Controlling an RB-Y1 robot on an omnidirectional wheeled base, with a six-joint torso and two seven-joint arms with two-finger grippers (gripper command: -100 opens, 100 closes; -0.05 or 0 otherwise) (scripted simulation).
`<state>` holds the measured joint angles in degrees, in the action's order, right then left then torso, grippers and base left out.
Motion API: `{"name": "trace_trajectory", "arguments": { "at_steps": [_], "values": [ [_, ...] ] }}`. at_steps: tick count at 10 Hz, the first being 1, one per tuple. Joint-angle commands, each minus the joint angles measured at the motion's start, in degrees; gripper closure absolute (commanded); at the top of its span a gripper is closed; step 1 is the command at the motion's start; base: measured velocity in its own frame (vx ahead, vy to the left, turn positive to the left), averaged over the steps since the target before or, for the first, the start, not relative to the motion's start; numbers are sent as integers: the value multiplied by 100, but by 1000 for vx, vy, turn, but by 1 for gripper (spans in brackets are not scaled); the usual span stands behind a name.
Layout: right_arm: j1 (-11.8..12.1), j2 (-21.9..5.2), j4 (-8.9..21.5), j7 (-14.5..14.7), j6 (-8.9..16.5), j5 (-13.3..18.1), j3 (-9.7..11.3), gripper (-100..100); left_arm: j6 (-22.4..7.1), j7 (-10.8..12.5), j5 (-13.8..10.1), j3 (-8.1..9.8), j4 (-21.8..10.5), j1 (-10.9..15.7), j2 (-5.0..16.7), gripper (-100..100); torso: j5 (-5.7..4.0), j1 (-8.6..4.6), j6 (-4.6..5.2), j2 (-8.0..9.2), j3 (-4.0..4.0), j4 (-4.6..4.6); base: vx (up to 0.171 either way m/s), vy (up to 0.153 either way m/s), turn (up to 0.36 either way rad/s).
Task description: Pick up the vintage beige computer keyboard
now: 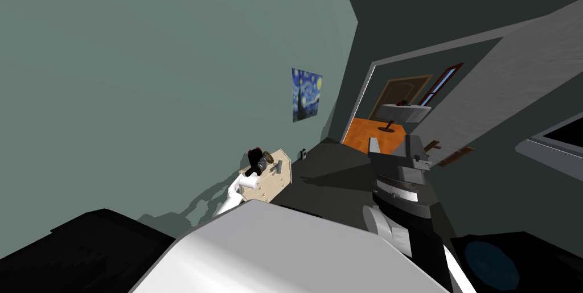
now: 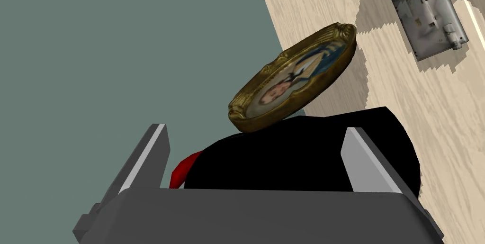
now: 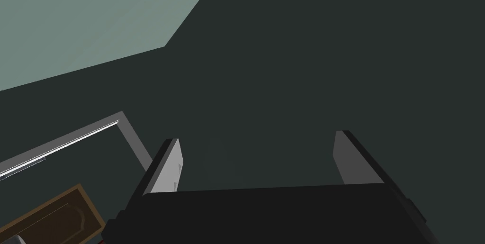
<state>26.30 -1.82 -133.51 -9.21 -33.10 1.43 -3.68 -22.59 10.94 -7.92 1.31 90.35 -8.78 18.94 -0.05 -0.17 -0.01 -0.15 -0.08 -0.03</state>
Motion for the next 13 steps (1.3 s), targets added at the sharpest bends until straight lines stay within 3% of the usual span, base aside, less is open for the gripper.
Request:
{"name": "trace_trajectory", "arguments": {
  "at_steps": [1, 2, 3, 6, 13],
  "values": [
    [0, 0, 0, 0, 0, 0, 0, 0, -221, 39, 5, 33, -165, 74, -24, -100, 0, 0, 0, 0, 0, 0, 37, -45, -1],
    [0, 0, 0, 0, 0, 0, 0, 0, -419, 118, -47, 109, -405, 188, 4, -100, 0, 2, 0, 0, 0, 0, 46, -40, -6],
    [0, 0, 0, 0, 0, 0, 0, 0, -508, 118, -47, 109, -405, 188, 4, -100, 0, 4, -1, -2, -1, 0, 42, -40, 0],
    [0, 0, 0, 0, 0, 0, 0, 0, -1003, 253, -139, 285, -875, 401, 32, -100, 0, 4, -1, -5, -3, -1, 54, -44, 2],
    [1, 0, 0, 0, 0, 0, 0, 0, -1800, 397, -243, 599, -1538, 680, 3, -100, 1, 5, -1, -16, -9, -3, 68, -33, 11]
  ]
}}
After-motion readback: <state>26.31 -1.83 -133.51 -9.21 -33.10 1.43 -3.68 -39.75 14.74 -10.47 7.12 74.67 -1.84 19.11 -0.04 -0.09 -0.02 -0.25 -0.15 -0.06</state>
